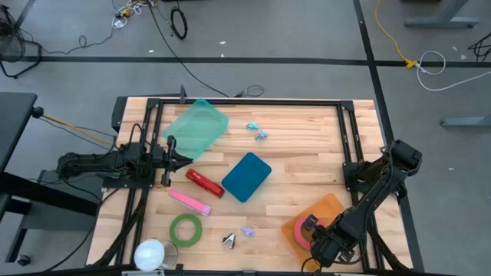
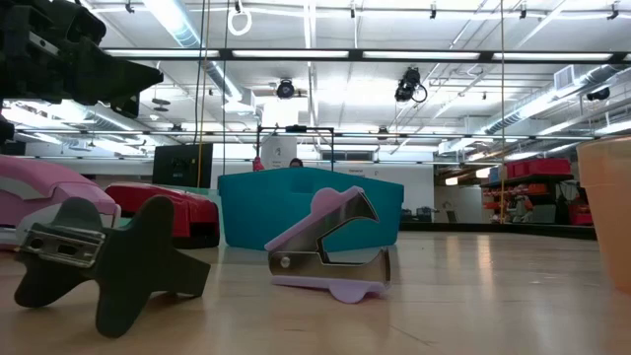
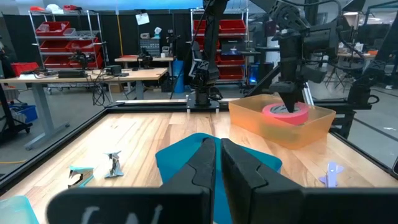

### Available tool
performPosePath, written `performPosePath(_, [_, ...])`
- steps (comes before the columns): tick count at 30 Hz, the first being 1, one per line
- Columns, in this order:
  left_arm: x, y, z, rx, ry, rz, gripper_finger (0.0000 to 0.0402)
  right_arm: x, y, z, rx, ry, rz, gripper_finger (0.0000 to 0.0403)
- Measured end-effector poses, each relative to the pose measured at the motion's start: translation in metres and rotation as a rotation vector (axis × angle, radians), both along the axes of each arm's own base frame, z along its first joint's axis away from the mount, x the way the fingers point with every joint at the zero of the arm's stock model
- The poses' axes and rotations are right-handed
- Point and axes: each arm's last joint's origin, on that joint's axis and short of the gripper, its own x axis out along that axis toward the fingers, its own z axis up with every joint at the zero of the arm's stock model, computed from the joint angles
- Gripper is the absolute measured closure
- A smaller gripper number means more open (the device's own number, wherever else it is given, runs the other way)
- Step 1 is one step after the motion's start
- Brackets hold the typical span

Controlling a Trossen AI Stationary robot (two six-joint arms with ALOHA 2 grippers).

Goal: Pick and place Stapler, Stapler remover, tape
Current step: Put the pink tape into the orange bin

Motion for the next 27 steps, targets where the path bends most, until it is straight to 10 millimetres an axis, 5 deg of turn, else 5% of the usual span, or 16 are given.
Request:
performPosePath(17, [0.000, 0.000, 0.000, 0.000, 0.001, 0.000, 0.0372, -0.008, 0.011, 0.005, 0.020, -0.009, -0.001, 0.0318])
performPosePath(27, [0.000, 0.000, 0.000, 0.000, 0.001, 0.000, 0.0372, -0.004, 0.016, -0.017, -0.033, 0.028, -0.002, 0.0318])
